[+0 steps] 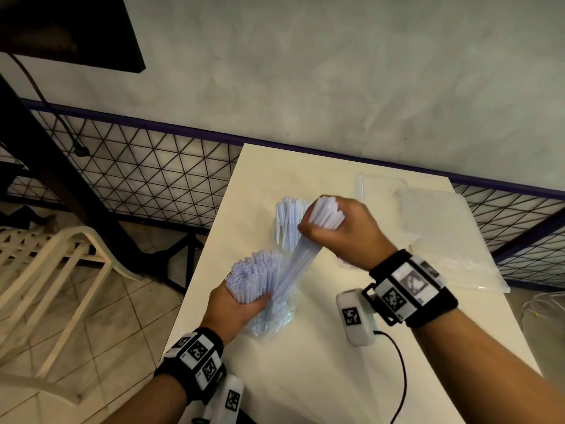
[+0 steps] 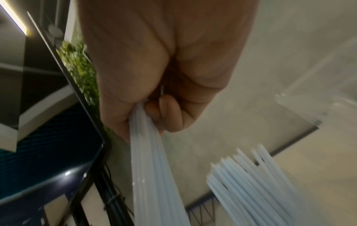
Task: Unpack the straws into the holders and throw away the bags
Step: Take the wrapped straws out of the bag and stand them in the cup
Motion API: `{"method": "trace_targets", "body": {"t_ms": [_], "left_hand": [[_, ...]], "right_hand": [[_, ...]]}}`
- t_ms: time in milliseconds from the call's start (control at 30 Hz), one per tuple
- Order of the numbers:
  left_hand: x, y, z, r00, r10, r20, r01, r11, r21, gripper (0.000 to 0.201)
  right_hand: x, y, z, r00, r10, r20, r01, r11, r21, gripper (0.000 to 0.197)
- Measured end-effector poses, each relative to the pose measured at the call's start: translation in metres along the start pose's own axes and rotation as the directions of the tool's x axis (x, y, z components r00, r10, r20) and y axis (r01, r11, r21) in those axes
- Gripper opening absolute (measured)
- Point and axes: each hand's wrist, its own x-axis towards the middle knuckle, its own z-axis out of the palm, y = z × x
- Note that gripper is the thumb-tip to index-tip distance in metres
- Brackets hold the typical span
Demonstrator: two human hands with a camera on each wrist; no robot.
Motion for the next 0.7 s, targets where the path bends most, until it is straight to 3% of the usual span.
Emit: {"method": "trace_targets", "body": {"t_ms": [233, 500, 600, 700], "left_hand": [[0.000, -0.002, 0.000, 1.000, 0.002, -0.005, -0.002, 1.000, 0.006, 0.048], [-0.001, -0.001, 0.000, 1.000, -0.017, -0.001, 0.016, 1.000, -0.022, 0.047], [-0.001, 0.001, 0.000, 1.000, -0.018, 0.001, 0.018, 0.999, -0.034, 0.046], [-0.002, 0.002, 0.001, 1.000, -0.021, -0.004, 0.021, 0.999, -0.046, 0.046]], "right_hand": [[0.021, -0.026, -0.042, 1.000, -0.021, -0.014, 0.022, 0.999, 0.041, 0.010], [0.058, -0.034, -0.074, 0.976, -0.079, -0.203, 0.088, 0.995, 0.037, 0.005], [0.077, -0.013, -0.067, 0.979, -0.043, -0.200, 0.028, 0.997, -0.078, 0.009], [0.085, 0.014, -0.046, 0.991, 0.060, -0.118, -0.081, 0.980, -0.180, 0.012]]}}
